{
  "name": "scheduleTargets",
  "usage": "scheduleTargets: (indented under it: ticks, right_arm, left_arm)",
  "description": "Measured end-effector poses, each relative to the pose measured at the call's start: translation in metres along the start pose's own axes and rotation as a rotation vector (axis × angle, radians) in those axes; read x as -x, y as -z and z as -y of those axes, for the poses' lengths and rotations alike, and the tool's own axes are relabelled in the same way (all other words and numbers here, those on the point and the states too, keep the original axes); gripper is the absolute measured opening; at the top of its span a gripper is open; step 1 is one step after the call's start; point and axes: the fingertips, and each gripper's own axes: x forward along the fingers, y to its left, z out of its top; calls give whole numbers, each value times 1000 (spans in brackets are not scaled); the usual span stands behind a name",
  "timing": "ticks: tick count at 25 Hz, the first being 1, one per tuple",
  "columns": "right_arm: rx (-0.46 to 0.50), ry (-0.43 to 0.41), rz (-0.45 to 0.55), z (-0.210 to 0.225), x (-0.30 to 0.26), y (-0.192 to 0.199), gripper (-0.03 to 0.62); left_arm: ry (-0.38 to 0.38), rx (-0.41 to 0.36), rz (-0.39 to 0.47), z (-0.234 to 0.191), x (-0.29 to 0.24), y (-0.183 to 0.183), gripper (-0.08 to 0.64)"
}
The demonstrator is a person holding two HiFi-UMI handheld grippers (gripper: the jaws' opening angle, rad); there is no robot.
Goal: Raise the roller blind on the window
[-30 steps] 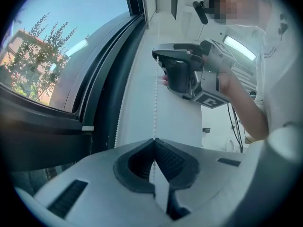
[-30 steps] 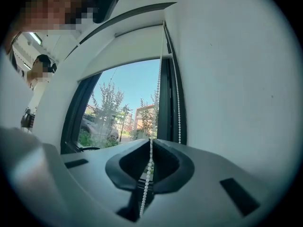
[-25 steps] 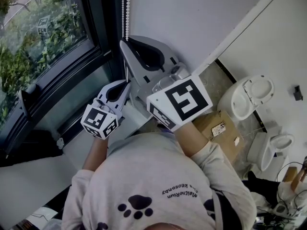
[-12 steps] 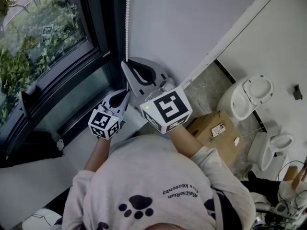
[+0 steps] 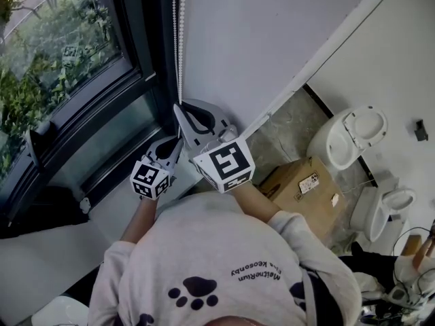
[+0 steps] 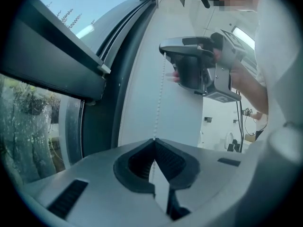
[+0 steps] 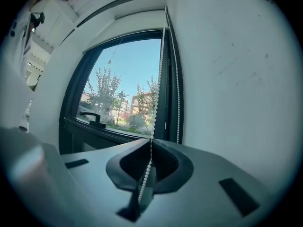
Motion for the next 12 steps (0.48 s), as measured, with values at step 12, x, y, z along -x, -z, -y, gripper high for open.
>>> scheduleTargets:
  ticks: [12]
  right_arm:
    - [-8, 6, -19, -1, -2, 26, 11]
  left_arm:
    - [-10, -10, -42, -1, 4, 24, 9]
